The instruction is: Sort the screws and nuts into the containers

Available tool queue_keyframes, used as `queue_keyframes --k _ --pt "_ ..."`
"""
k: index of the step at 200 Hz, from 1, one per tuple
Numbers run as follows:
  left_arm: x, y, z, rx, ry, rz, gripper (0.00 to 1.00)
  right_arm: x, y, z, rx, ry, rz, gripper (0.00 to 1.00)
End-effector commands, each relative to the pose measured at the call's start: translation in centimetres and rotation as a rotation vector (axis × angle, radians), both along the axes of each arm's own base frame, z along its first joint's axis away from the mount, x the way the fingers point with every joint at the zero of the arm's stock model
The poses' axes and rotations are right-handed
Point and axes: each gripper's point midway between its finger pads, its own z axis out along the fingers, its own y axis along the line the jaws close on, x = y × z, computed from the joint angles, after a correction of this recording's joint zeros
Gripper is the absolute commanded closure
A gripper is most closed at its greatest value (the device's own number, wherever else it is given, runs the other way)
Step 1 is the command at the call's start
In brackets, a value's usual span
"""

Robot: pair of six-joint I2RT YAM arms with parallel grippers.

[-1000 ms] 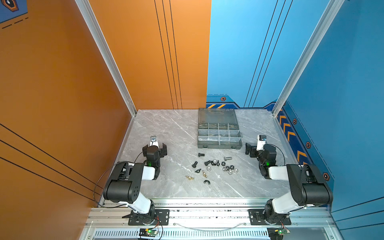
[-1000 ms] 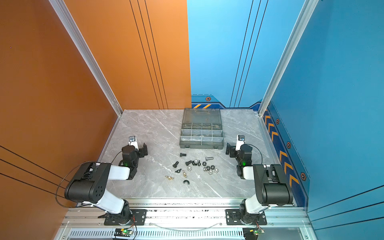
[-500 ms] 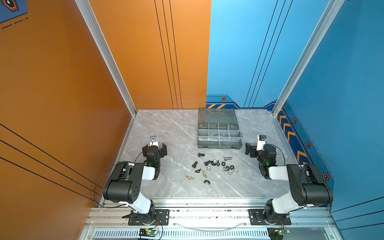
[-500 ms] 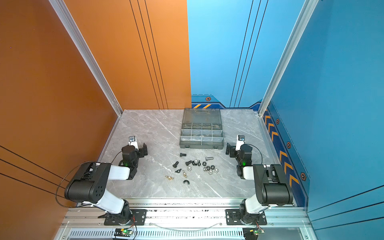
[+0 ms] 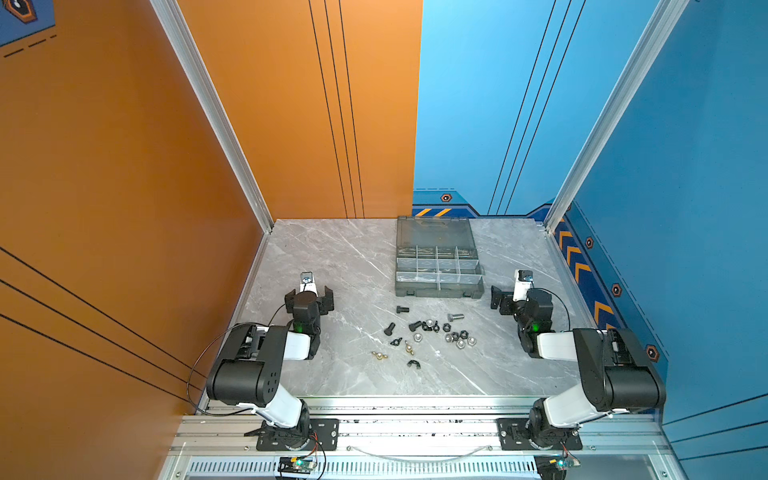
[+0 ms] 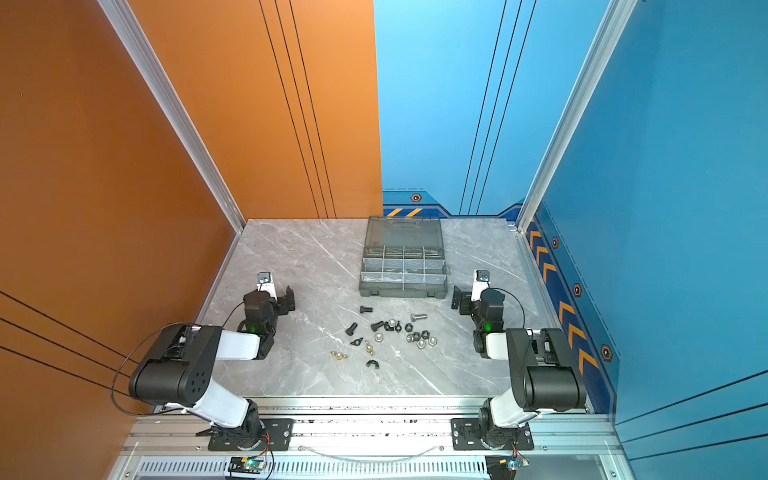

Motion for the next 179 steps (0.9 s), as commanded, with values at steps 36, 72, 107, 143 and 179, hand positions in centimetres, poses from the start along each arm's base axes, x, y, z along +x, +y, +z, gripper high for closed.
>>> queue_keyframes --k 36,72,107,143,179 --pt "0.1 -0.4 1.3 0.005 -0.036 -0.007 0.02 0.4 0.6 2.2 -0.021 0.015 0.03 0.0" --pt "0.3 -2.6 3.5 0.048 0.037 -0.097 0.02 -0.4 3.7 3.8 0.011 0.098 0.156 0.0" --pt "0.0 -5.3 5.0 -0.052 0.124 -0.191 0.02 -1.6 9.3 5.5 0.005 0.192 0.349 0.0" --pt "-1.1 -7.8 6.0 -0.213 0.168 -0.234 0.02 -4.4 16.4 6.5 -0.014 0.239 0.628 0.0" --pt "-2.2 -9.2 6.5 -0.415 0.172 -0.232 0.02 -7.3 22.9 7.8 -0.025 0.186 0.899 0.02"
